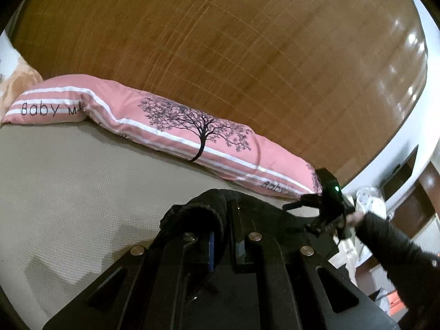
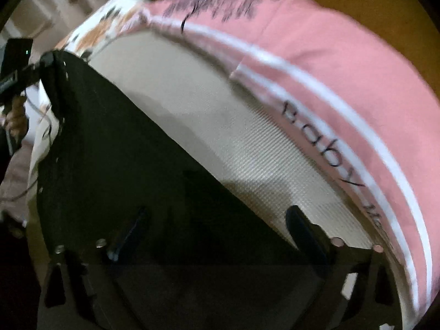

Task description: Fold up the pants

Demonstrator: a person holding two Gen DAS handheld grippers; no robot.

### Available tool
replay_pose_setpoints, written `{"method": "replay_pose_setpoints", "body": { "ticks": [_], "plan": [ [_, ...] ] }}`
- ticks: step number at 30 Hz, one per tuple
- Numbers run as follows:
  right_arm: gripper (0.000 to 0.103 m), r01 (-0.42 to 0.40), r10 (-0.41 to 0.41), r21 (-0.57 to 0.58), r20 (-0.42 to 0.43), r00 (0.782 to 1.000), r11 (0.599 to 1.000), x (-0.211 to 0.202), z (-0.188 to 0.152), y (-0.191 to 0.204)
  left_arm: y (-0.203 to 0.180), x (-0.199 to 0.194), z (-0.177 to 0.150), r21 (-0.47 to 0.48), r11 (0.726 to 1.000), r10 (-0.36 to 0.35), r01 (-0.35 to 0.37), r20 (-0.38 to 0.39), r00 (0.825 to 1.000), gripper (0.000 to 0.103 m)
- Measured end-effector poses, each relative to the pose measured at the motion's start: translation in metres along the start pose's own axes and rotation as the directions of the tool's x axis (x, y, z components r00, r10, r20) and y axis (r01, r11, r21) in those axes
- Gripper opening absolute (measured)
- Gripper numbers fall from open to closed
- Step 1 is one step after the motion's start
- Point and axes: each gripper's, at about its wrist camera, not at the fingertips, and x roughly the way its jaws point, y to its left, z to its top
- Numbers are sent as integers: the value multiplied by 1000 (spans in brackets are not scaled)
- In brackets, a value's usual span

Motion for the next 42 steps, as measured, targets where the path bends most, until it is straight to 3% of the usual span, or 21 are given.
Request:
{"method": "replay_pose_setpoints", "body": {
  "ticks": [4, 5, 7, 9, 15, 22, 31, 36, 42],
  "plan": [
    [68, -44, 44, -5, -55, 998, 999, 10, 1, -15, 0, 1, 0, 27, 999, 26, -26, -17, 1000, 8],
    [56, -66, 66, 2, -60, 996, 998, 11, -1, -17, 1, 2, 1, 26, 999, 26, -26, -22, 999, 8],
    [42, -71, 71, 6, -61, 996, 997, 12, -4, -19, 1, 4, 1, 34, 999, 37, -36, -31, 999, 8],
    [15, -34, 34, -4, -42, 999, 999, 8, -10, -16, 2, 6, 2, 36, 998, 46, -44, -38, 998, 8],
    [12, 81, -82, 18, 74, 994, 997, -30, -29, 11, 5, 1, 1, 40, 997, 75, -74, -49, 996, 8],
    [10, 208, -221, 89, 165, 961, 974, -74, -67, 68, -20, -30, -14, 160, 983, 107, -94, -76, 991, 8],
    [9, 239, -276, 187, 212, 938, 953, -97, -145, 140, -40, -85, -75, 223, 971, 114, -80, -146, 983, 9],
    [8, 191, -240, 236, 198, 950, 953, -82, -185, 166, -39, -100, -131, 270, 959, 157, -90, -235, 959, 10],
    [8, 143, -198, 308, 156, 968, 941, -48, -222, 176, -30, -93, -187, 309, 942, 237, -129, -344, 909, 10]
  ]
}}
